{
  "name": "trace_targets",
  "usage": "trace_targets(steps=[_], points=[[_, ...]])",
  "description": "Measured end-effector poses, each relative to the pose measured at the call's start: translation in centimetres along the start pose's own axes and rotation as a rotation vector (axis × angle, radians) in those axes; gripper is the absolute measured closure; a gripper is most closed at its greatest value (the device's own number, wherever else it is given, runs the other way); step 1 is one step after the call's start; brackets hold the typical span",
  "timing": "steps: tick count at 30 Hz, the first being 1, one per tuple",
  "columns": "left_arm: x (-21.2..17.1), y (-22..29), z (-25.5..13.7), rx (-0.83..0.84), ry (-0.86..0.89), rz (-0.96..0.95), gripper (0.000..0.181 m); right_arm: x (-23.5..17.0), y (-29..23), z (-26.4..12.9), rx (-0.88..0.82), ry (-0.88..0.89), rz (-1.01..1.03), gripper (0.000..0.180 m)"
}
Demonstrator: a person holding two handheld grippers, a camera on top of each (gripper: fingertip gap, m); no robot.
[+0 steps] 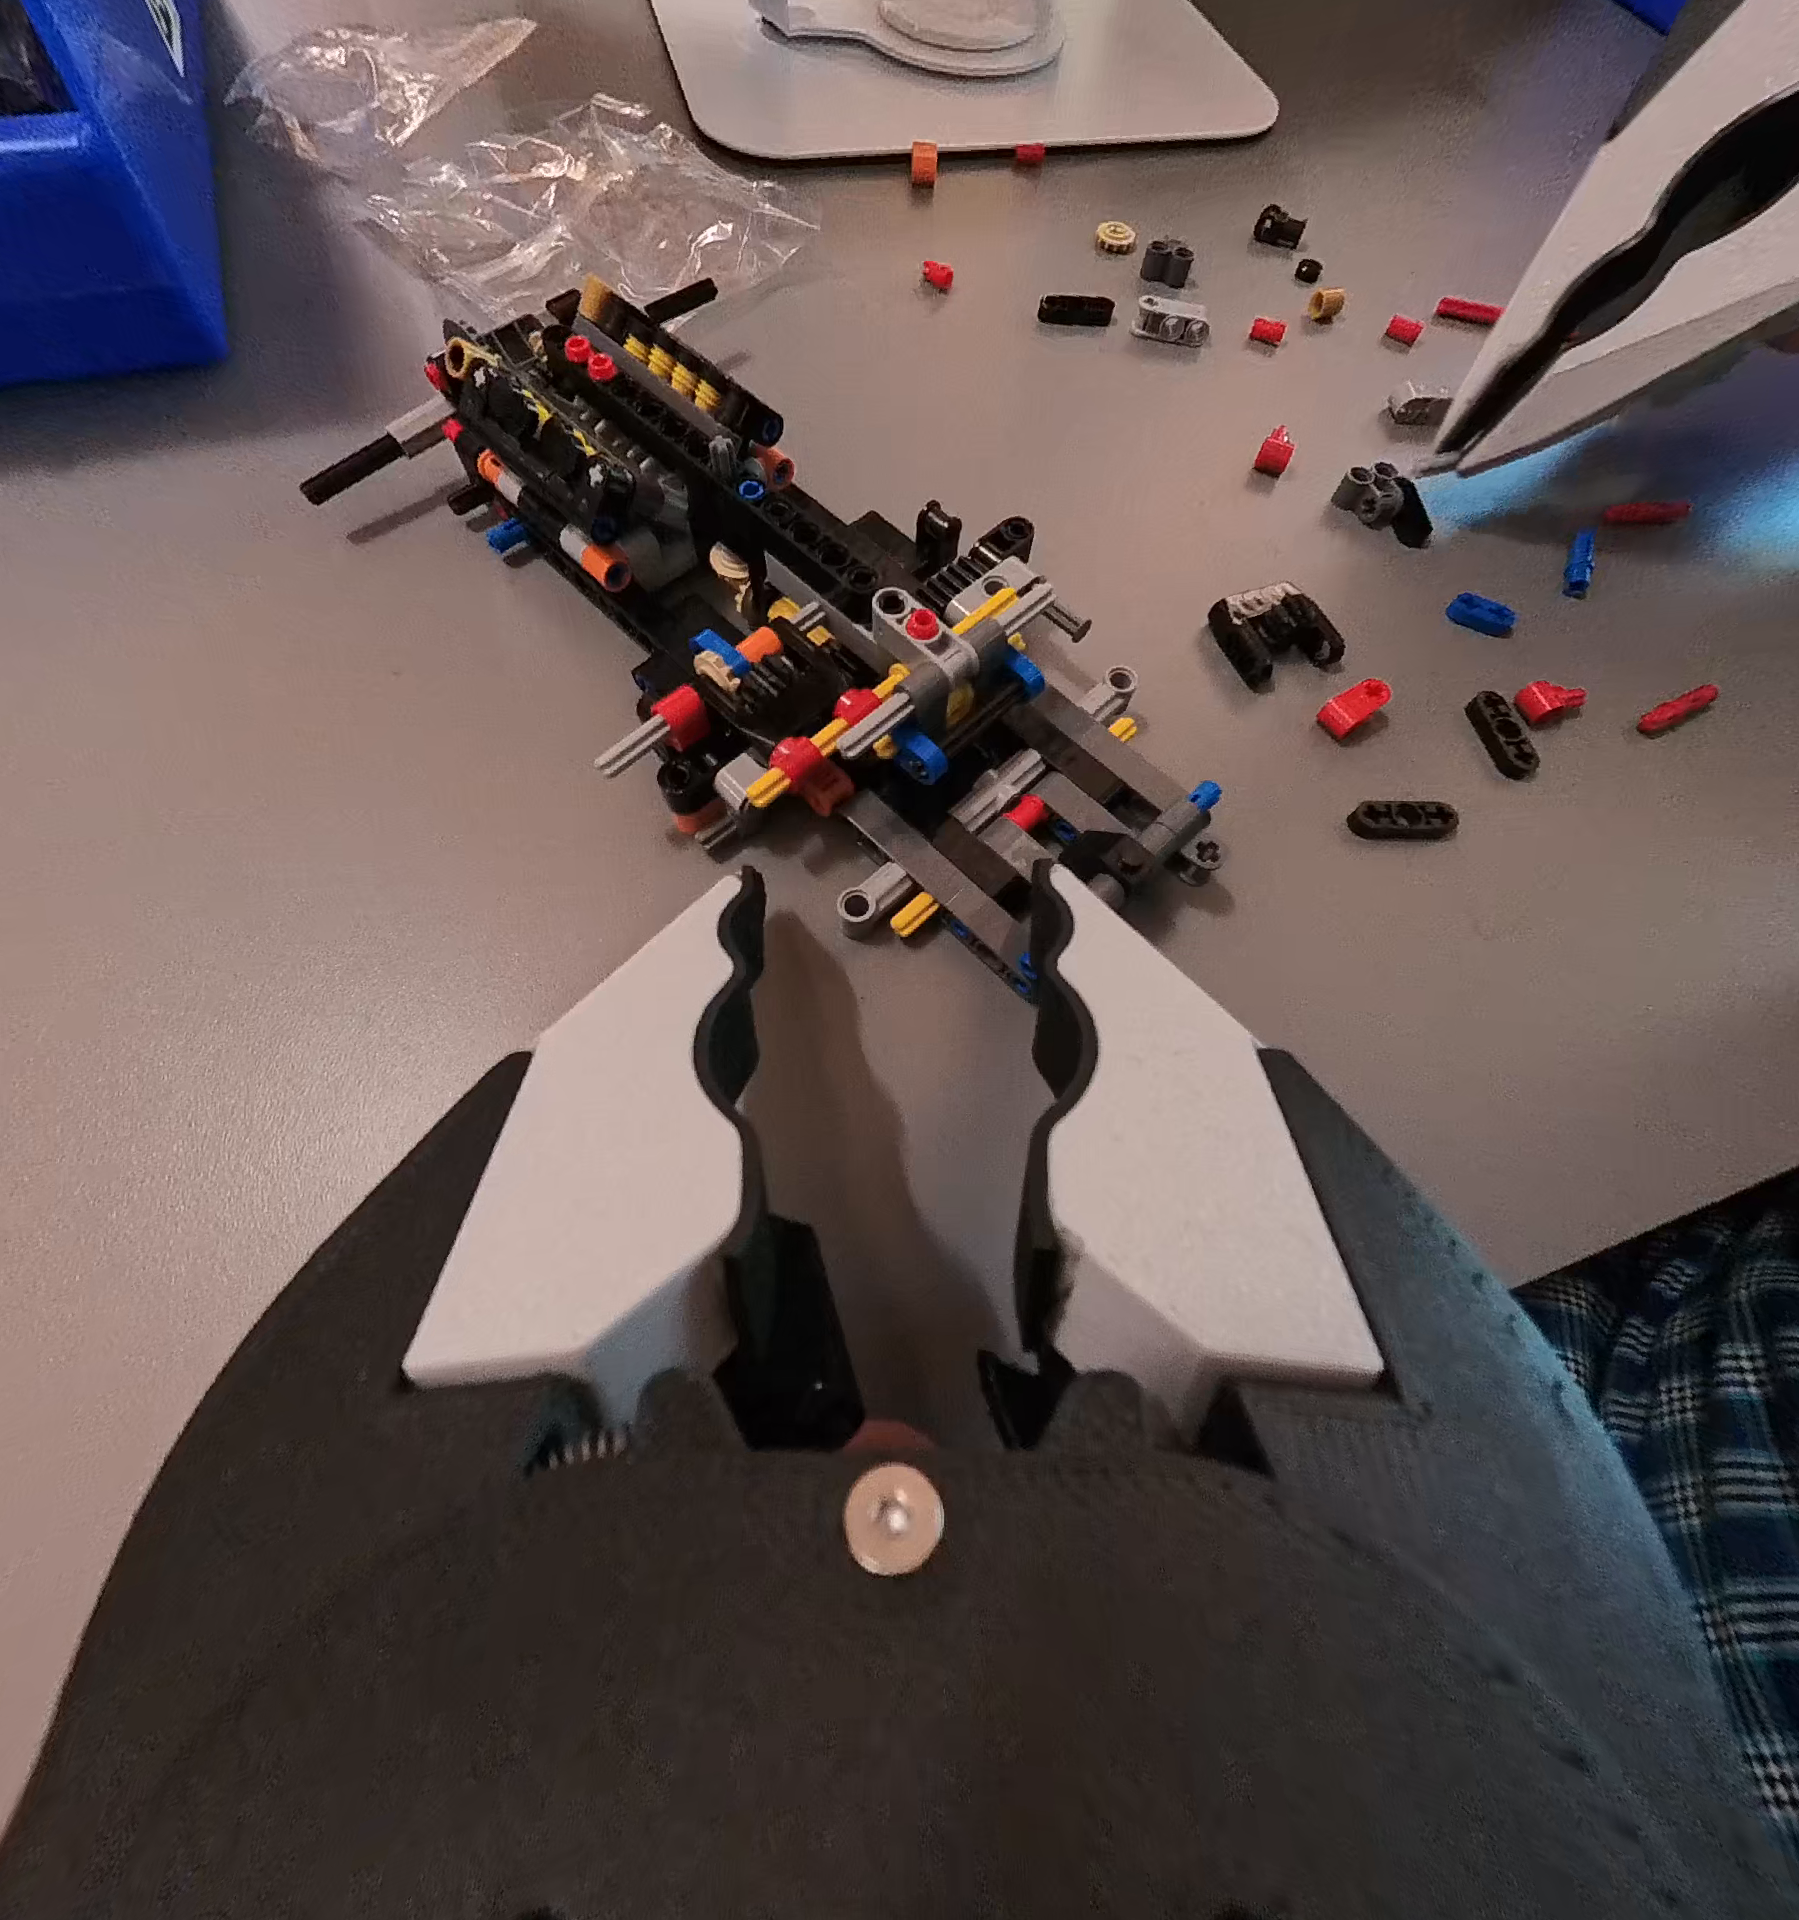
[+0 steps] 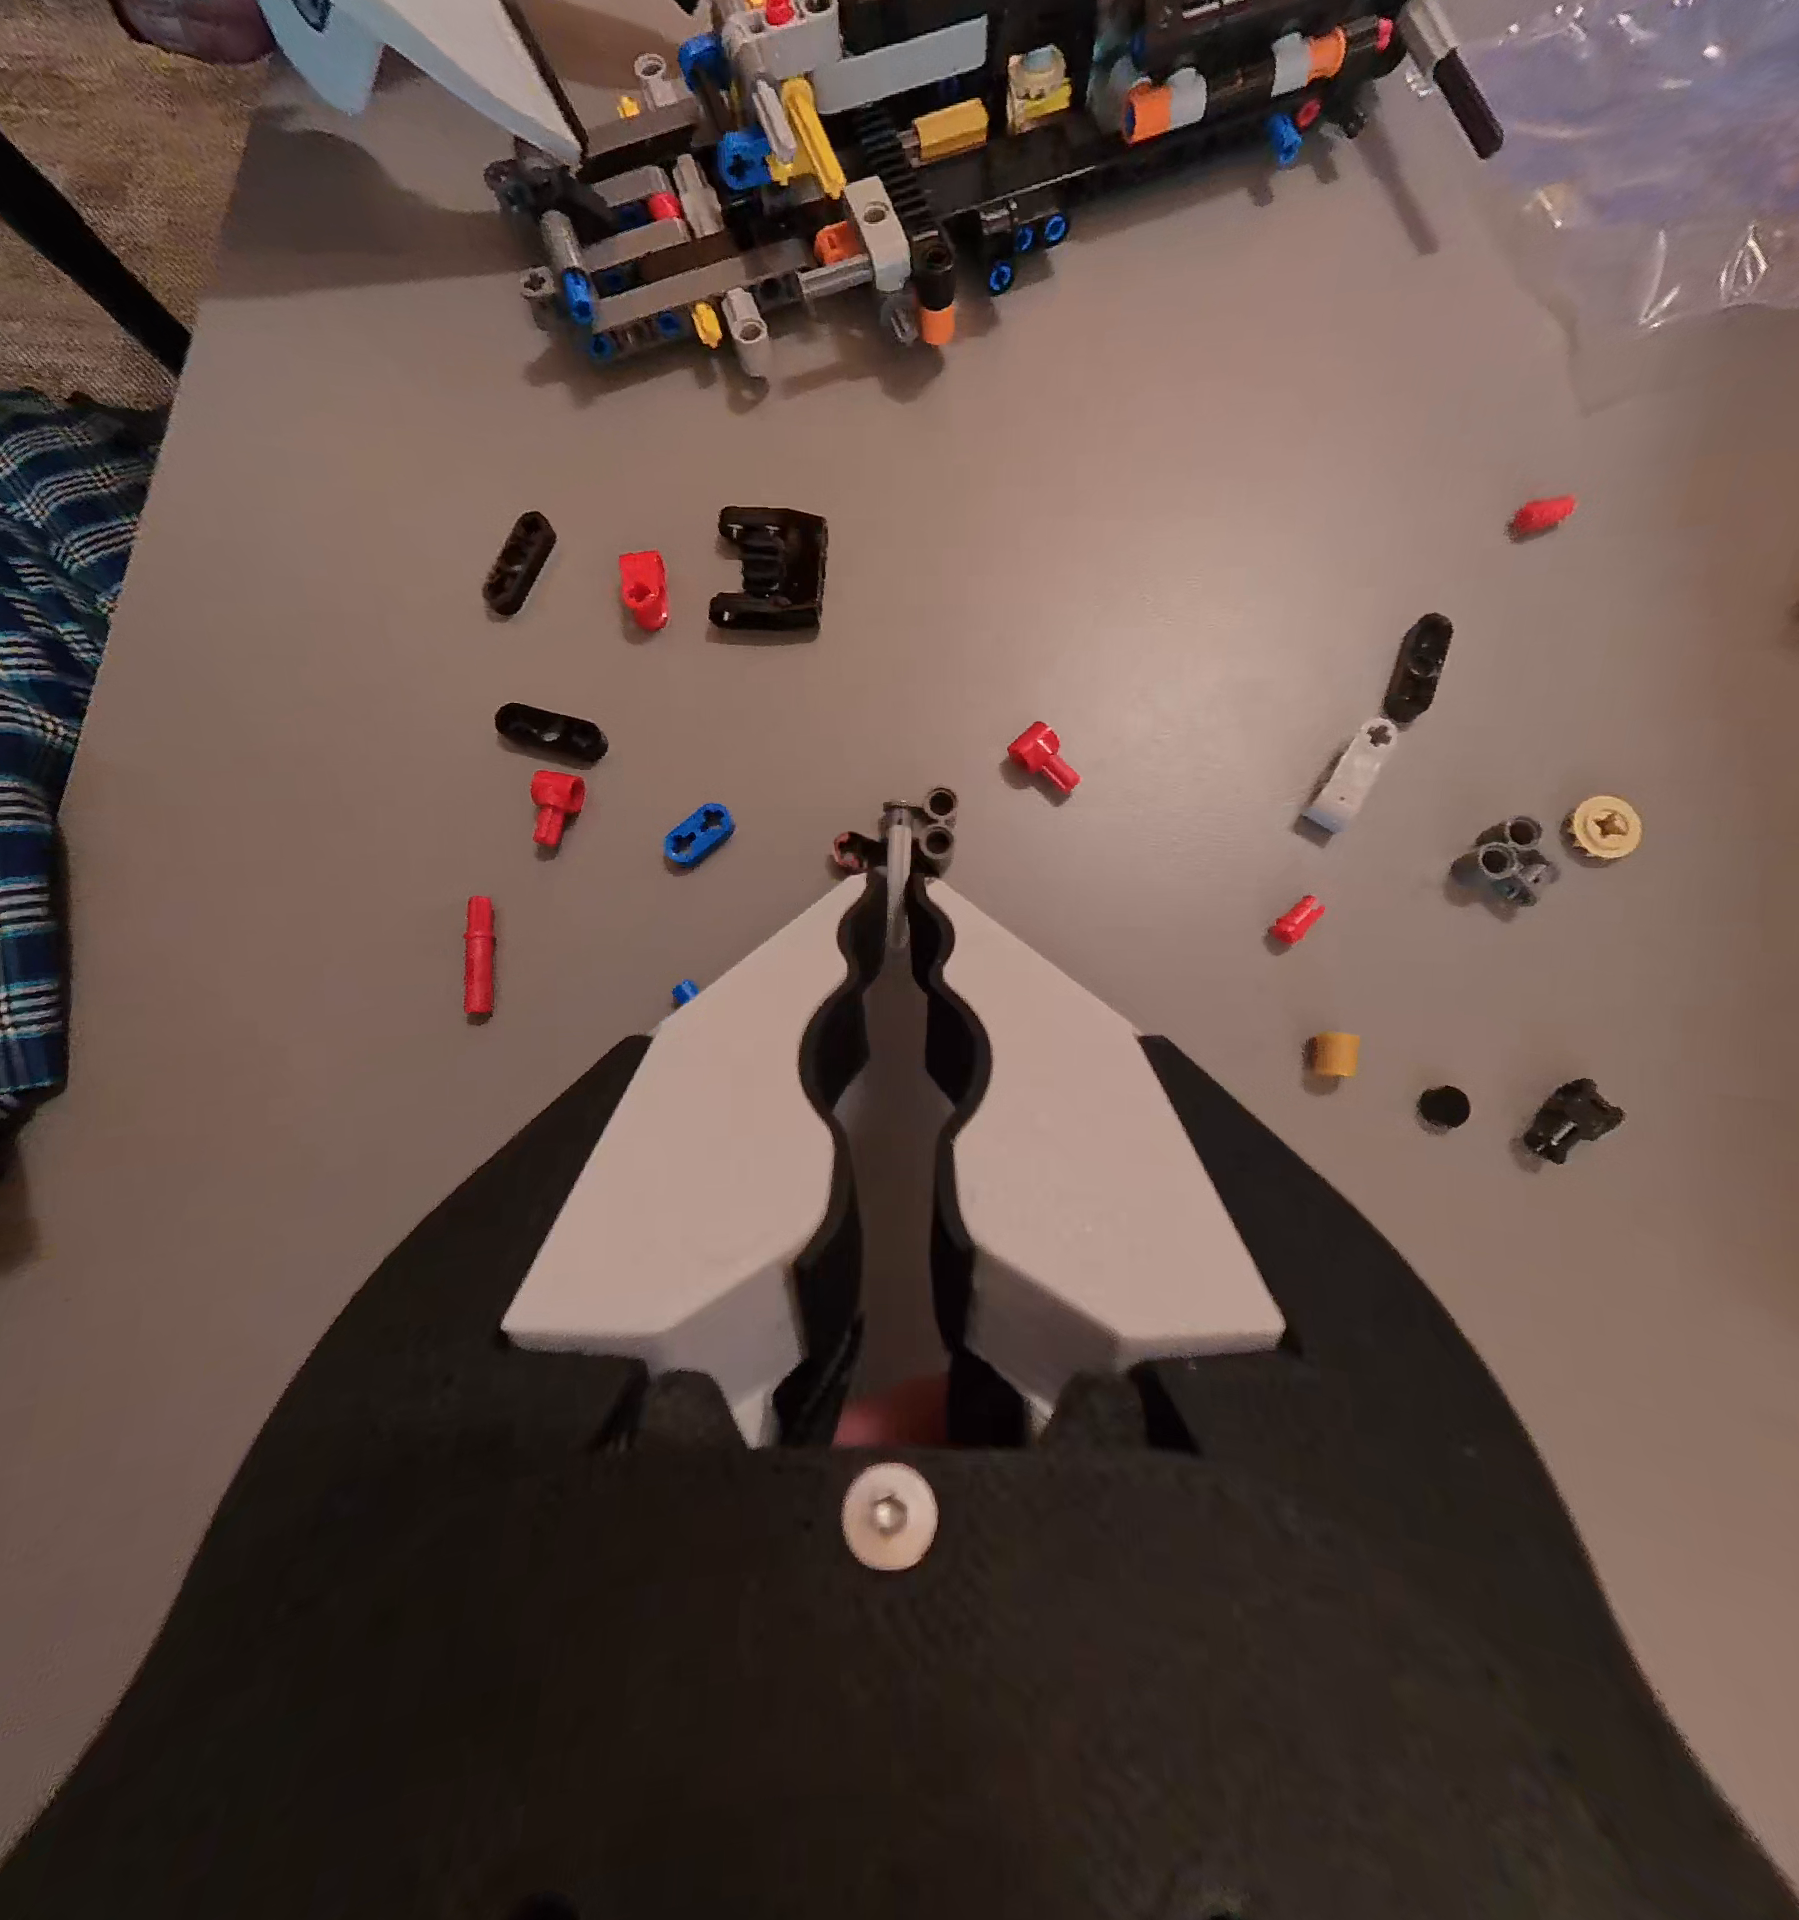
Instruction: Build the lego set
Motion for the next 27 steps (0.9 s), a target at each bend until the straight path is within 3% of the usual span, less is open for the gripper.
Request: trace_targets(steps=[27], points=[[-0.1, -0.1, 0.1, 0.011, -0.010, 0.006, 0.135, -2.2, -1.3, -3.3, 0.039, 0.001, -0.030, 0.179]])
Point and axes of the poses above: each gripper's, where its closed fingertips meet, z out along the fingers, x out of its top, y = z × x across the jaws, the point moved 1 cm from there along -z, back along the fingers, and after that the axes turned 5 degrees about y, right-handed, at the moved point
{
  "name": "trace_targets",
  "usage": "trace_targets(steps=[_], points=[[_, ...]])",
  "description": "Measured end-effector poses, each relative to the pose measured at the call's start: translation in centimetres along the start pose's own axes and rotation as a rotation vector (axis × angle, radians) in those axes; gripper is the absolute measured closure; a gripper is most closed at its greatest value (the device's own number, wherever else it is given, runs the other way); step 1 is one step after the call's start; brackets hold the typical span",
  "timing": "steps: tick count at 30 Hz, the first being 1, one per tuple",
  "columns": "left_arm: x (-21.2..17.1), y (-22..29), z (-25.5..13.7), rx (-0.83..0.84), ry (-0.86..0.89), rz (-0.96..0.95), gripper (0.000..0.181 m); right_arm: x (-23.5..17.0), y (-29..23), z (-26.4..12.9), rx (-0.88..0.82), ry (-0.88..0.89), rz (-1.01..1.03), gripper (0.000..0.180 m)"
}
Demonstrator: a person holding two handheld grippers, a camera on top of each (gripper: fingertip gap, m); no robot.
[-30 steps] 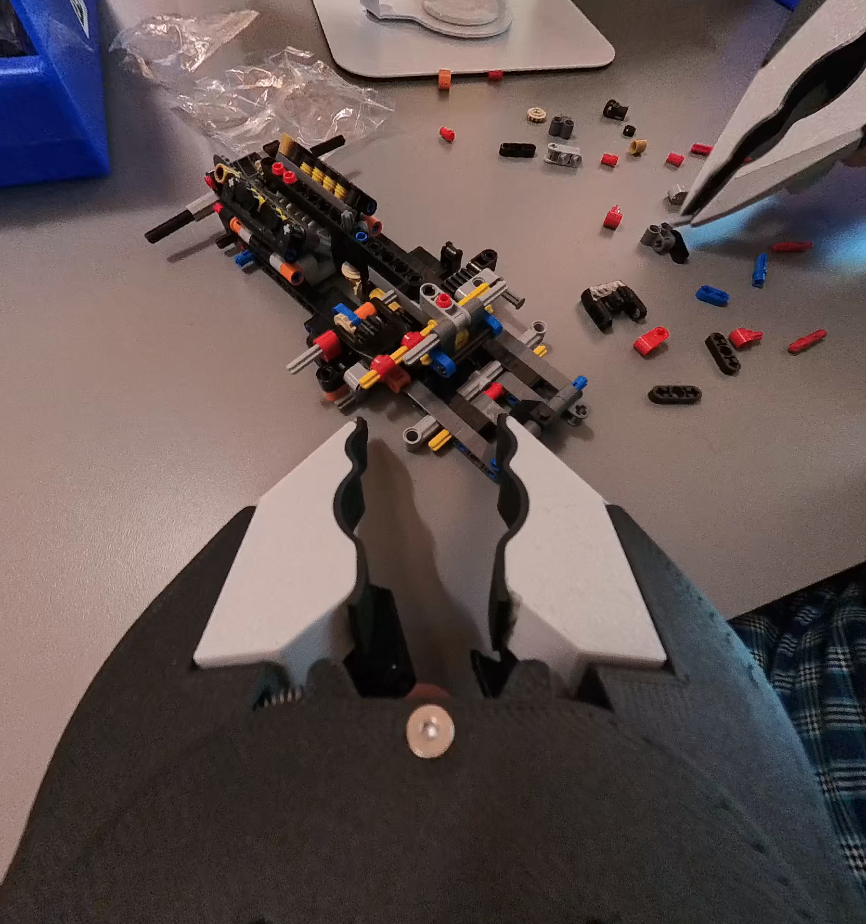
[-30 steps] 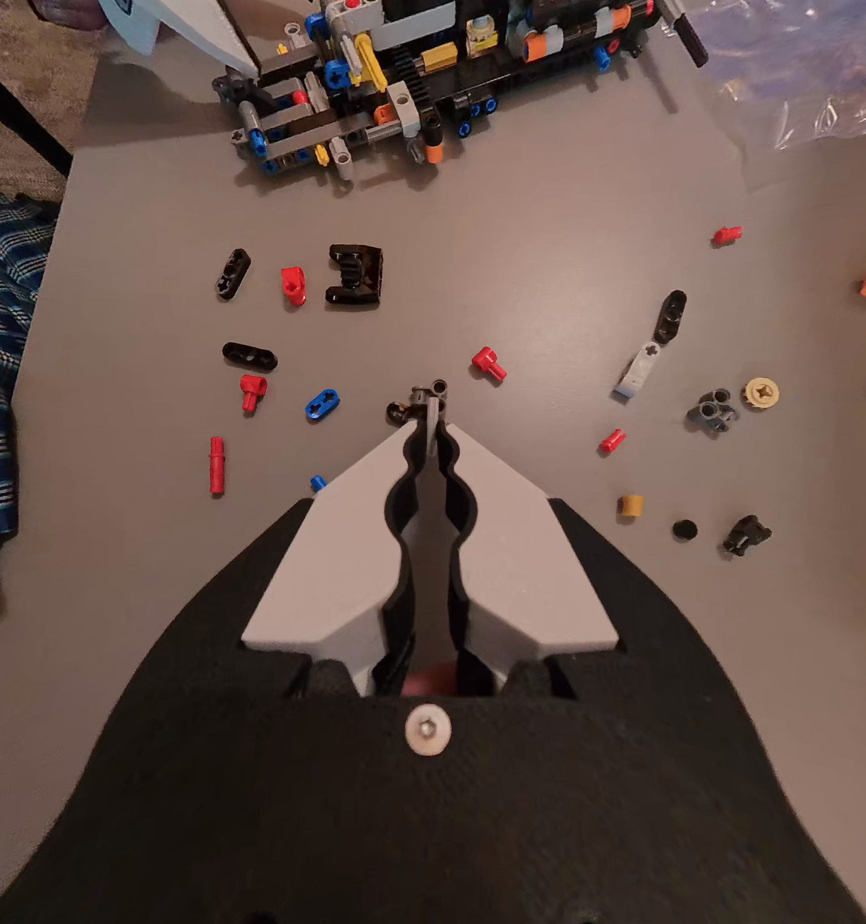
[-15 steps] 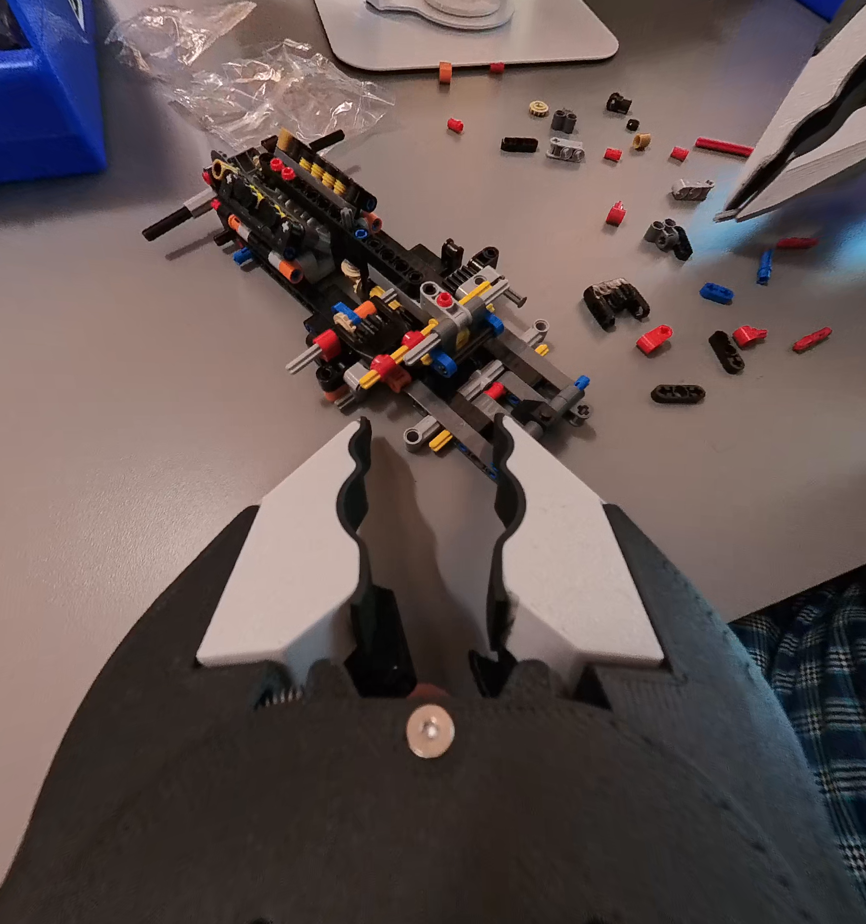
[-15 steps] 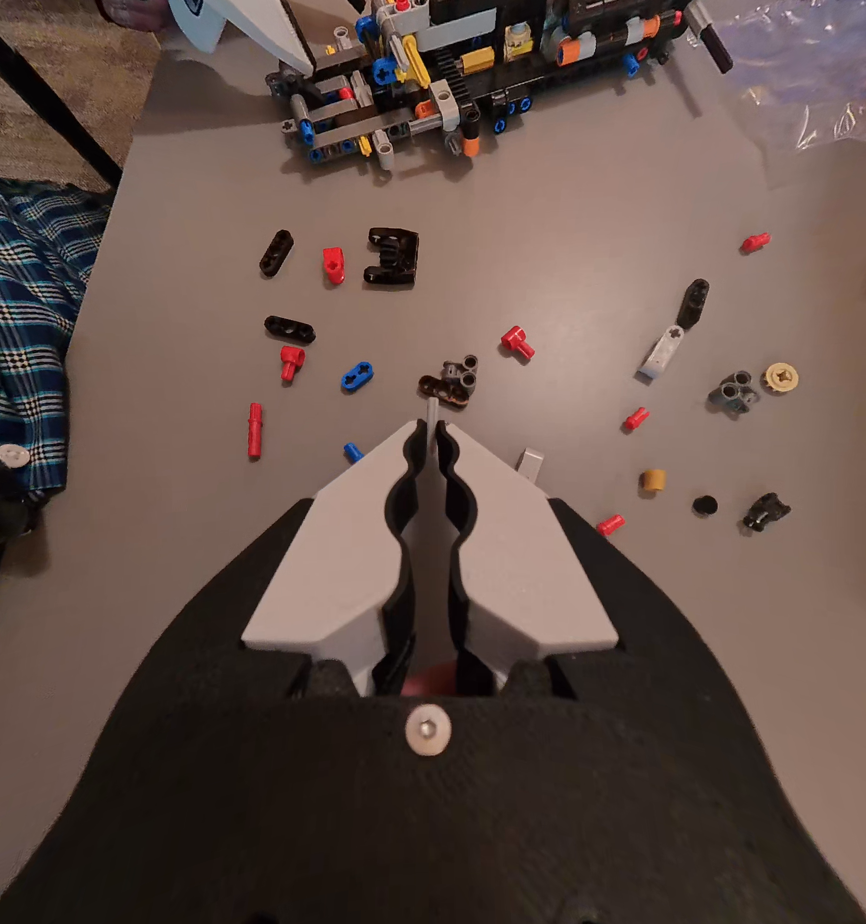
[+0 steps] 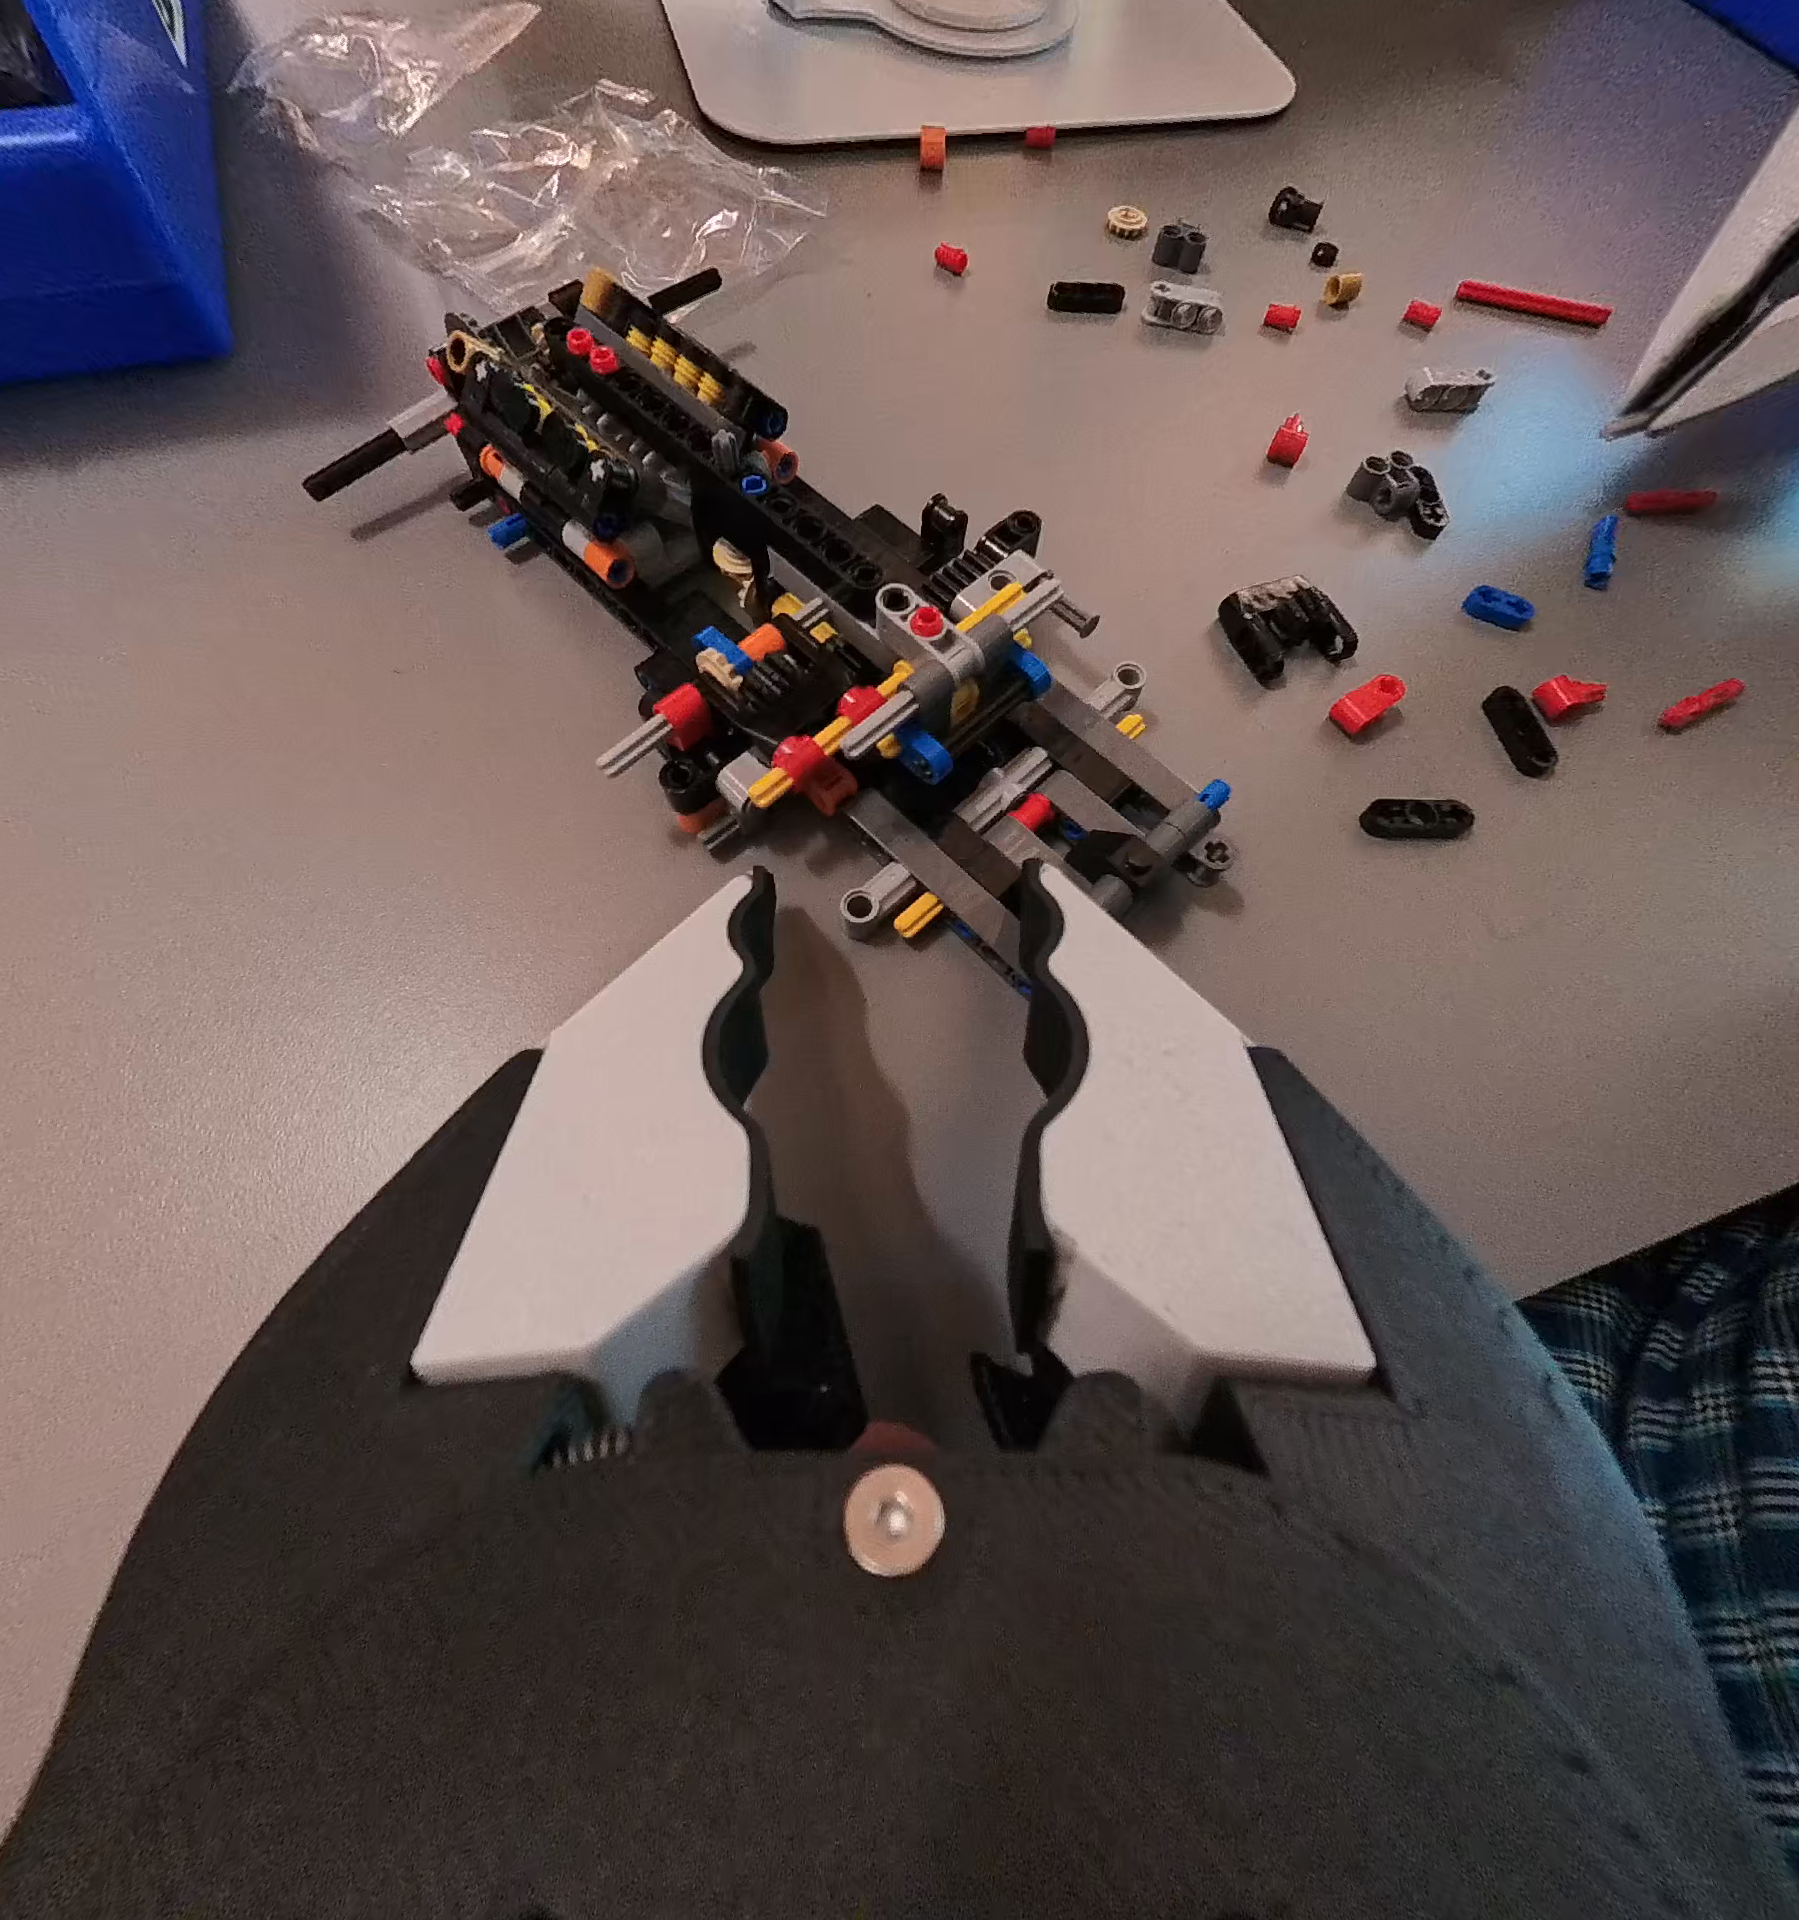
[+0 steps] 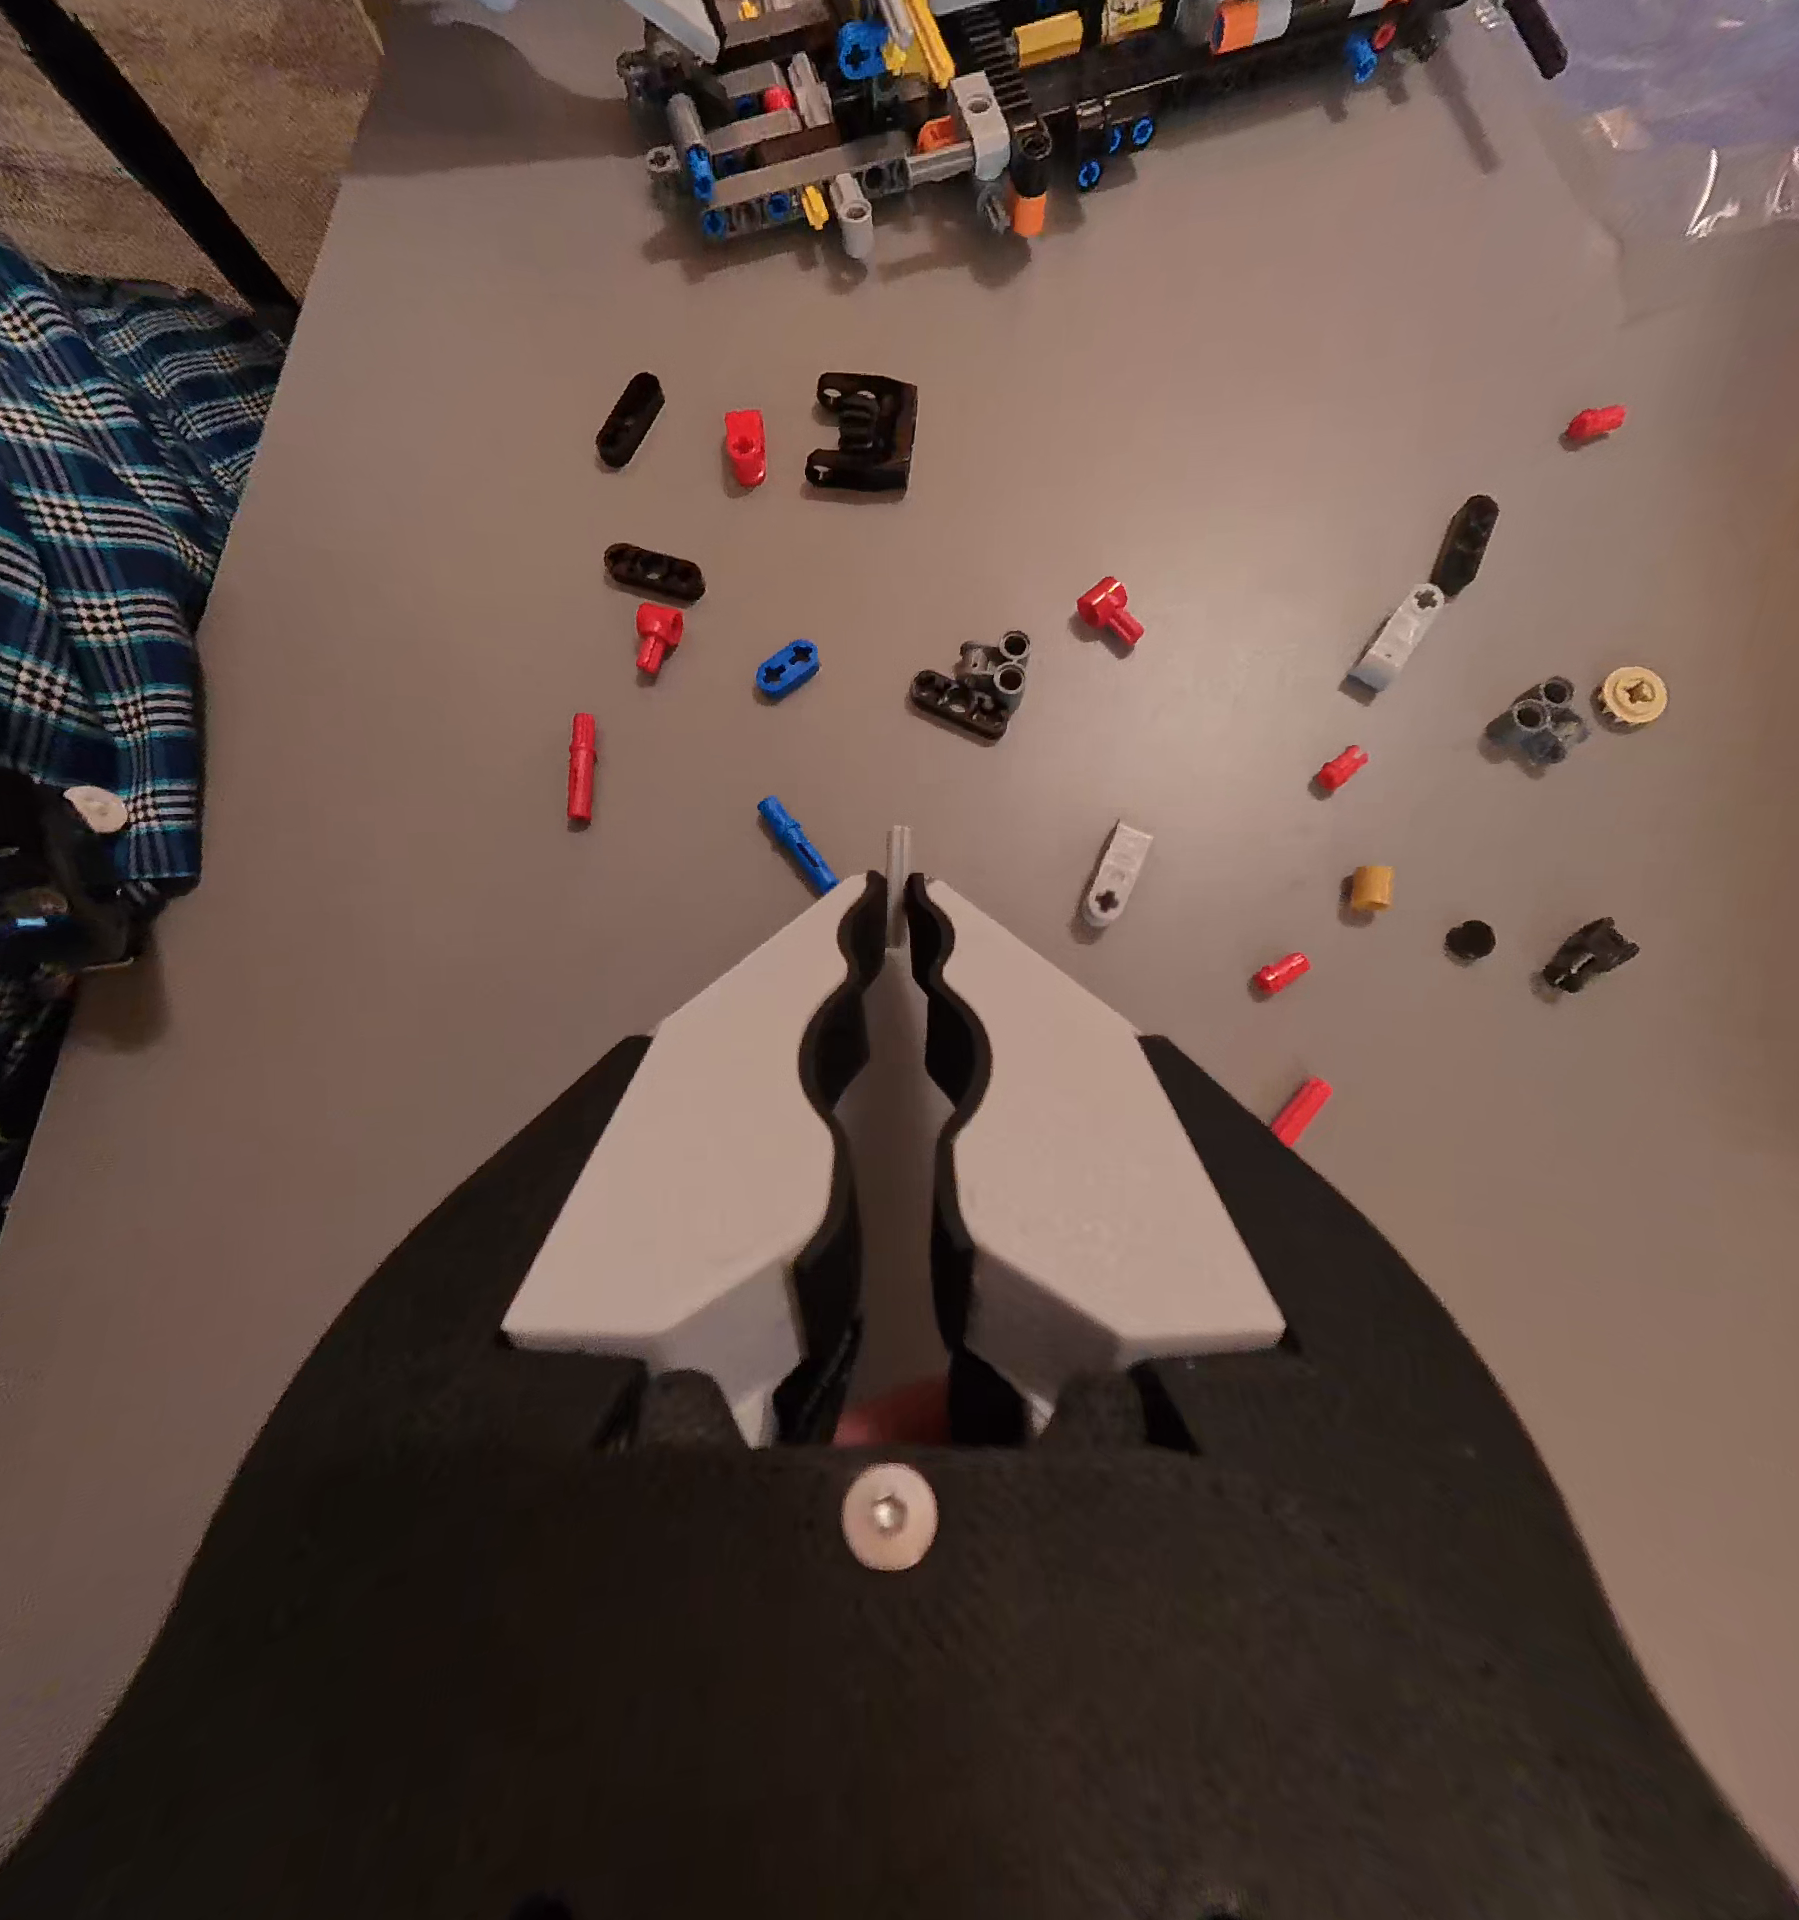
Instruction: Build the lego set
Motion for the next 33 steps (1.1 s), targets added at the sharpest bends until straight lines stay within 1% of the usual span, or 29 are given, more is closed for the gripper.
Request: trace_targets(steps=[8, 19, 20, 22, 23, 26, 28, 30, 33], points=[[0.0, 0.0, 0.0, 0.005, 0.002, 0.001, 0.136, -0.9, -1.2, -0.3, 0.024, 0.001, -0.029, 0.179], [0.0, -0.1, 0.0, 0.017, 0.004, 0.007, 0.135, -2.0, -3.4, -0.2, 0.107, -0.073, -0.105, 0.178], [0.0, -0.1, 0.0, 0.017, 0.004, 0.008, 0.135, -2.1, -3.3, 0.0, 0.105, -0.083, -0.106, 0.176], [0.0, -0.1, 0.0, 0.018, 0.004, 0.009, 0.134, -2.1, -3.4, 0.1, 0.104, -0.088, -0.106, 0.167], [0.0, -0.1, -0.1, 0.019, 0.005, 0.009, 0.134, -1.9, -3.5, 0.1, 0.106, -0.079, -0.106, 0.164], [0.0, -0.1, -0.1, 0.019, 0.005, 0.012, 0.133, -0.8, -3.2, -0.1, 0.086, -0.043, -0.098, 0.165], [0.0, -0.1, 0.0, 0.018, 0.002, 0.012, 0.132, 0.5, -2.7, 0.1, 0.054, -0.005, -0.082, 0.163], [0.0, -0.1, 0.0, 0.017, 0.000, 0.011, 0.132, 2.2, -1.9, 1.1, 0.004, 0.028, -0.047, 0.159], [0.0, -0.1, 0.0, 0.018, 0.002, 0.010, 0.132, 3.8, -0.8, 3.2, -0.062, 0.021, -0.026, 0.155]])
Point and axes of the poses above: each gripper's, where its closed fingertips meet, z out along the fingers, x out of its top, y = z × x across the jaws, the point moved 1 cm from there along -z, back along the fingers, and after that the axes turned 5 degrees about y, right-handed, at the moved point
